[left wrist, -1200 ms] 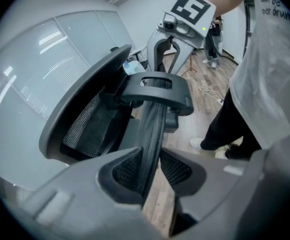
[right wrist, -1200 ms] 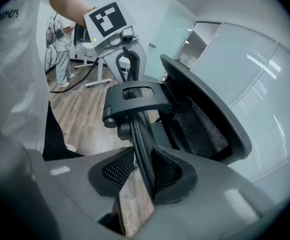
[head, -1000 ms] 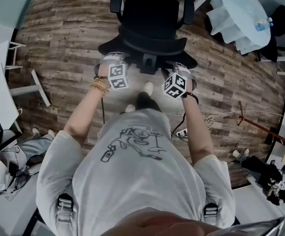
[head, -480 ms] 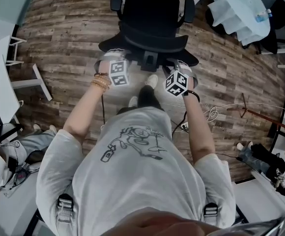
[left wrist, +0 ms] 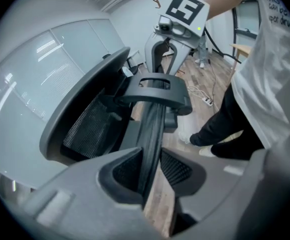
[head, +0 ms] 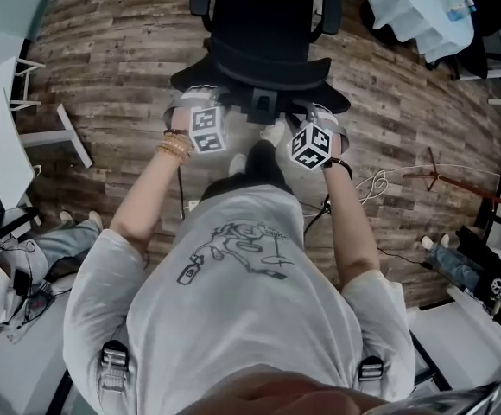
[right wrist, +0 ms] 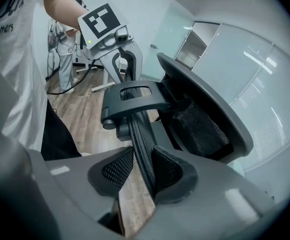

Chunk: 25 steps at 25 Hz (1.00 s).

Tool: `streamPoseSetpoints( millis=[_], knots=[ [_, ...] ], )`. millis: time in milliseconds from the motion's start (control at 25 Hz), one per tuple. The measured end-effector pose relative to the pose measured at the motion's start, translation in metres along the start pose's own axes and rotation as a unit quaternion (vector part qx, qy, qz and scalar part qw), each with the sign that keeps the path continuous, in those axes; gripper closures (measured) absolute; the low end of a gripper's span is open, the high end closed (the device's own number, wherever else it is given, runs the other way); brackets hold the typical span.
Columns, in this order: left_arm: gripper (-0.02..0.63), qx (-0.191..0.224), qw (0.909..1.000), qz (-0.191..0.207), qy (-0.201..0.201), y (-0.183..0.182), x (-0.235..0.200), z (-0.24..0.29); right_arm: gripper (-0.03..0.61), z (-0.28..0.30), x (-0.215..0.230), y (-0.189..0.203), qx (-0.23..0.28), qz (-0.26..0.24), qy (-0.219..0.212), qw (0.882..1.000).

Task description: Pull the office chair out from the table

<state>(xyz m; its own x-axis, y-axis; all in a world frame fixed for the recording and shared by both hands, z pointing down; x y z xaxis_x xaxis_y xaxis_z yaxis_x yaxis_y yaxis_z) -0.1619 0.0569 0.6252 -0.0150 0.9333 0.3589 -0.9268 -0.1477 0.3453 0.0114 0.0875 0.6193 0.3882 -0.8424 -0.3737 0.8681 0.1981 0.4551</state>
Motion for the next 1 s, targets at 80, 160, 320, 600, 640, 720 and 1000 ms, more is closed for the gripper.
streamPoseSetpoints(
  millis=[80, 160, 320, 600, 640, 720, 1000],
  knots=[
    [0.503, 0.001, 1.0000, 0.000, 0.002, 0.000, 0.012, -0.005, 0.451, -0.006, -0.012, 0.001, 0.000, 0.000, 0.001, 1.000],
    [0.503, 0.001, 1.0000, 0.000, 0.002, 0.001, 0.026, -0.010, 0.451, -0.011, -0.026, 0.001, 0.001, -0.001, 0.002, 1.000],
    [0.503, -0.001, 1.0000, 0.000, 0.000, 0.000, 0.047, -0.014, 0.451, -0.021, -0.043, 0.006, 0.001, -0.001, 0.000, 1.000],
    [0.503, 0.005, 1.0000, 0.001, 0.002, -0.006, 0.089, -0.031, 0.451, -0.043, -0.080, 0.012, 0.000, 0.000, 0.000, 1.000],
    [0.503, 0.004, 1.0000, 0.001, 0.002, -0.007, 0.096, -0.033, 0.451, -0.047, -0.086, 0.013, 0.001, 0.000, 0.000, 1.000],
    [0.503, 0.003, 1.0000, -0.001, 0.001, -0.010, 0.110, -0.038, 0.451, -0.053, -0.099, 0.017, 0.002, -0.002, 0.000, 1.000],
    [0.503, -0.002, 1.0000, -0.004, -0.003, -0.017, 0.158, -0.053, 0.451, -0.079, -0.142, 0.029, 0.002, -0.009, 0.002, 1.000]
  ],
)
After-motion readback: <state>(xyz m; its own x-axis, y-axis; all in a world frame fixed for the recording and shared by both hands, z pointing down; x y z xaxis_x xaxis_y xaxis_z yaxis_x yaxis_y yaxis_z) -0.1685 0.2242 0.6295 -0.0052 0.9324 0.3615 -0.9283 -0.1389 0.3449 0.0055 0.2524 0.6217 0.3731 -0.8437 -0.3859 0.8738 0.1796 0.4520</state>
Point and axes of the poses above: the fingertips, and each gripper's own axes: z forward along the fingers, x to its right, y out of its underside, the point moved 5 cm from there along -z, backward along the fingers, and after that the axes turned 1 degree about y, right-handed, at the moved point
